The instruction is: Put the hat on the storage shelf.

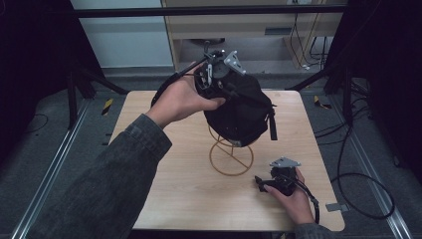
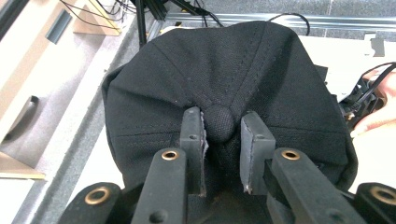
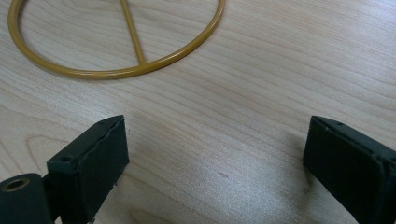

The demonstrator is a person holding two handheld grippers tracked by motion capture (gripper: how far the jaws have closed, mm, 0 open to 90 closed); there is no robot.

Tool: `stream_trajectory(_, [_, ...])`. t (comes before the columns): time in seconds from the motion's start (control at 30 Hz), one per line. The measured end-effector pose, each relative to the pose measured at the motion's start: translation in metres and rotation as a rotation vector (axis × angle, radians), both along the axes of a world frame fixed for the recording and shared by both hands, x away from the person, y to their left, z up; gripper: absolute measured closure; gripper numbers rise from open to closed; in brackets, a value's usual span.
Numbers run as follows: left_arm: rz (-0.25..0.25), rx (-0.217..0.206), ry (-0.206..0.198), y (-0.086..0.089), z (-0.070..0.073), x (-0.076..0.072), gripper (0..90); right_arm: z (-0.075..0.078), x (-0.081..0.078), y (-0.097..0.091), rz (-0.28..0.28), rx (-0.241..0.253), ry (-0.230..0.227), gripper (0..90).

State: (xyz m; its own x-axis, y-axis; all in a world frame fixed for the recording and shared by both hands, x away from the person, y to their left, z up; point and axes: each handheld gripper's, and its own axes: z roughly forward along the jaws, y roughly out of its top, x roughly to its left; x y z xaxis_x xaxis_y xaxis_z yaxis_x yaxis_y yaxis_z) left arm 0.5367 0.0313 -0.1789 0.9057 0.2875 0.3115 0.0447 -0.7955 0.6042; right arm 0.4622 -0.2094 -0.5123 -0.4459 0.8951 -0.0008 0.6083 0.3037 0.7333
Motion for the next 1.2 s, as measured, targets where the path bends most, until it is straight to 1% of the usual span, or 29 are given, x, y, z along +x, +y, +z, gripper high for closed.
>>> stream_trajectory(0.27, [0.009, 0.021, 0.017, -0.002, -0.008, 0.004, 73.6, 0.0, 0.0, 0.0, 0.0, 0.001, 0.001, 6.8])
stream_trajectory(0.3, [0.011, 0.017, 0.017, -0.003, -0.01, 0.005, 73.6, 0.0, 0.0, 0.0, 0.0, 0.001, 0.001, 6.8])
stream_trajectory(0.4, [0.013, 0.02, 0.031, -0.003, -0.015, 0.007, 73.5, 0.0, 0.0, 0.0, 0.001, 0.001, 0.001, 6.8])
stream_trajectory(0.57, [0.009, 0.024, 0.038, -0.006, -0.023, 0.008, 73.5, 0.0, 0.0, 0.0, 0.001, 0.001, 0.001, 6.8])
stream_trajectory(0.6, [0.009, 0.029, 0.041, -0.007, -0.023, 0.008, 73.5, 0.0, 0.0, 0.0, 0.001, 0.004, 0.002, 6.8])
stream_trajectory(0.63, [0.01, 0.024, 0.041, -0.008, -0.025, 0.008, 73.5, 0.0, 0.0, 0.0, 0.001, 0.001, 0.001, 6.8])
stream_trajectory(0.67, [0.01, 0.032, 0.043, -0.008, -0.025, 0.009, 73.5, 0.0, 0.0, 0.0, 0.001, 0.004, 0.001, 6.8])
stream_trajectory(0.73, [0.016, 0.029, 0.043, -0.009, -0.027, 0.01, 73.4, 0.0, 0.0, 0.0, 0.001, 0.004, 0.002, 6.8])
stream_trajectory(1.1, [0.025, 0.038, 0.076, -0.01, -0.038, 0.014, 73.3, 0.0, 0.0, 0.0, 0.002, 0.003, 0.0, 6.8])
stream_trajectory(1.2, [0.02, 0.05, 0.075, -0.011, -0.041, 0.013, 73.2, 0.0, 0.0, 0.0, 0.001, 0.003, 0.0, 6.8])
